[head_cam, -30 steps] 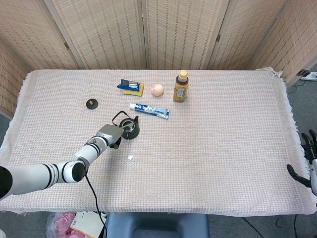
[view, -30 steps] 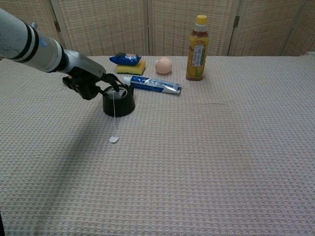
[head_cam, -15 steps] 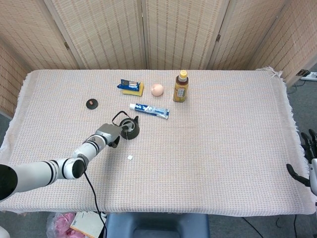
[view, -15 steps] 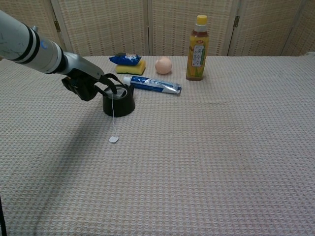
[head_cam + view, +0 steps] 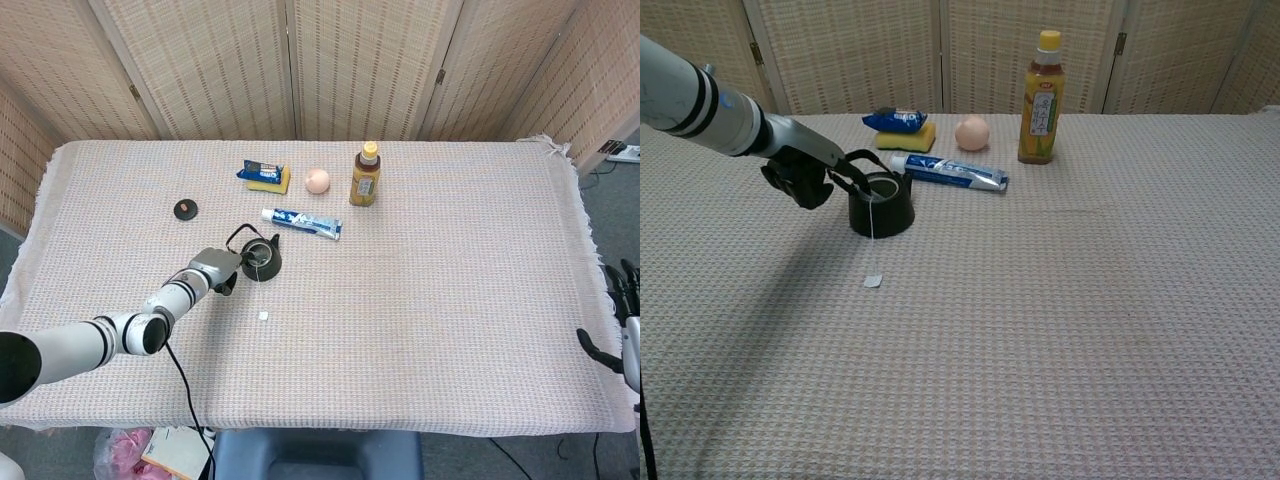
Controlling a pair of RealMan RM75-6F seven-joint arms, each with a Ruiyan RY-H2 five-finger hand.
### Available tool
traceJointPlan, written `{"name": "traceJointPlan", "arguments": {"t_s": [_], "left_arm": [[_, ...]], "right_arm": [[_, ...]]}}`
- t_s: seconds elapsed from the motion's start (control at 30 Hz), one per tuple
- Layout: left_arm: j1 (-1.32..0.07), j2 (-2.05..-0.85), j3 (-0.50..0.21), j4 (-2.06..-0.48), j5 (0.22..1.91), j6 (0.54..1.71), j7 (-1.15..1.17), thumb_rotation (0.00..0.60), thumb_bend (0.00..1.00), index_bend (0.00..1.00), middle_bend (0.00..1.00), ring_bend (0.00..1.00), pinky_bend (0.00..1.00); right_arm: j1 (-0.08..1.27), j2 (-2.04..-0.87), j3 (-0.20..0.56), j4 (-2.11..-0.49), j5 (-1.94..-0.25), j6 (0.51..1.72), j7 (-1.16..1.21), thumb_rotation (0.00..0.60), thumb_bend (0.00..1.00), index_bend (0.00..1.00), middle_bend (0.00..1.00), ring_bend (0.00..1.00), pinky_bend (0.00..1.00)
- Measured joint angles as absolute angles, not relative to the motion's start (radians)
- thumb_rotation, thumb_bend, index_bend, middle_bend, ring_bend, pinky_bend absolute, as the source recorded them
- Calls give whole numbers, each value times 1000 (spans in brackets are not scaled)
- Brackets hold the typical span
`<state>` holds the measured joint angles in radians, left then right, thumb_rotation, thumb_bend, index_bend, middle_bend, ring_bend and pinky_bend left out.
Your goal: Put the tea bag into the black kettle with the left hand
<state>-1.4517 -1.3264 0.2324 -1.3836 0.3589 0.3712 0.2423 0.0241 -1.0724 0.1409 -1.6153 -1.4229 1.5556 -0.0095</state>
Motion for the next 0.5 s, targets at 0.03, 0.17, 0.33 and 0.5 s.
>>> {"name": "traceJointPlan", "arguments": {"t_s": [0.03, 0.17, 0.33, 0.5], "left_arm": [[-1449, -1329, 231, -1377, 366, 367, 236, 600, 922, 0, 1000, 968, 1000], [-1436, -1342, 226, -1351, 401, 346, 210, 600, 922, 0, 1000, 968, 1000], [-1425, -1358, 217, -1324, 441, 326, 178, 600, 922, 0, 1000, 968, 1000], [-1418, -1369, 205, -1313, 479, 321, 149, 600, 922, 0, 1000, 968, 1000]], "right_arm": [[25, -1073, 141, -1616, -1421, 1554, -11, 600, 183, 0, 0, 0, 0], [28, -1073, 142, -1617, -1417, 1548, -14, 600, 183, 0, 0, 0, 0], [32, -1073, 143, -1617, -1413, 1542, -17, 600, 183, 0, 0, 0, 0], [30, -1073, 142, -1617, -1417, 1547, -16, 600, 183, 0, 0, 0, 0]]}}
